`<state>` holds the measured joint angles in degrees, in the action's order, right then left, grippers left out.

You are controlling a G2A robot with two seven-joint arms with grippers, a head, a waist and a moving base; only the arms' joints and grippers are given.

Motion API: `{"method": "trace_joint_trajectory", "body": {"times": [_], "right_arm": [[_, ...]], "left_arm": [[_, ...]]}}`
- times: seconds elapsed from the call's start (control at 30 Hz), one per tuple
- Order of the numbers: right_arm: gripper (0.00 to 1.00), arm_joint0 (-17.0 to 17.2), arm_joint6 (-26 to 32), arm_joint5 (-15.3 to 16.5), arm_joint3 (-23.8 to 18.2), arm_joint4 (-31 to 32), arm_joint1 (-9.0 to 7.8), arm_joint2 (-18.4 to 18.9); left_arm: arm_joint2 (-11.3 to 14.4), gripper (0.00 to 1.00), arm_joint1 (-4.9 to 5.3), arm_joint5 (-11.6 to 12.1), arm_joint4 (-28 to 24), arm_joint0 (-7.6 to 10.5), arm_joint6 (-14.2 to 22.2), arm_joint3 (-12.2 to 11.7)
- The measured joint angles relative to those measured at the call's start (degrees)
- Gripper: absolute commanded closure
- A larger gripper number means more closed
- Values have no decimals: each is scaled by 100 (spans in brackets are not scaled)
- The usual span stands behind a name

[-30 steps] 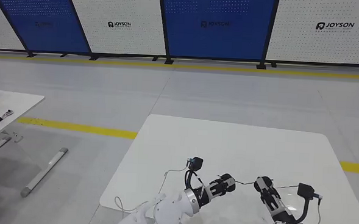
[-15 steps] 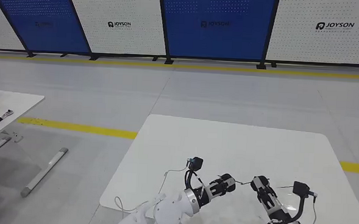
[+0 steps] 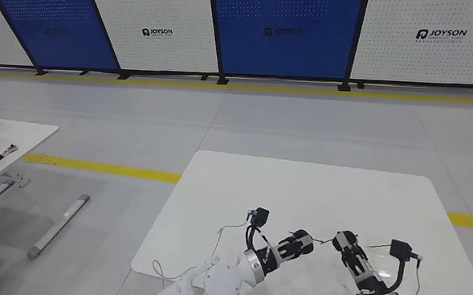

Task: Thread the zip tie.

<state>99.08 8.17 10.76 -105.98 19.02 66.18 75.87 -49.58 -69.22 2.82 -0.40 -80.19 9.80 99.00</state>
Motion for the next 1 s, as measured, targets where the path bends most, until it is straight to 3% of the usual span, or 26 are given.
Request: {"method": "trace_joint_trajectory", "body": {"times": [0.37,0.8,1.0], "right_arm": [[100,74,-37,34,-73,-62,7,139],[100,-47,-18,-72,-2,10,46,40],[100,52,-34,42,-57,-88,45,151]], "left_arm": [[-41,100,-11,-56,48,-27,-110,21],[-35,100,-15,-66,59,-25,-111,28],[-35,100,-15,-66,59,-25,-111,28]]}}
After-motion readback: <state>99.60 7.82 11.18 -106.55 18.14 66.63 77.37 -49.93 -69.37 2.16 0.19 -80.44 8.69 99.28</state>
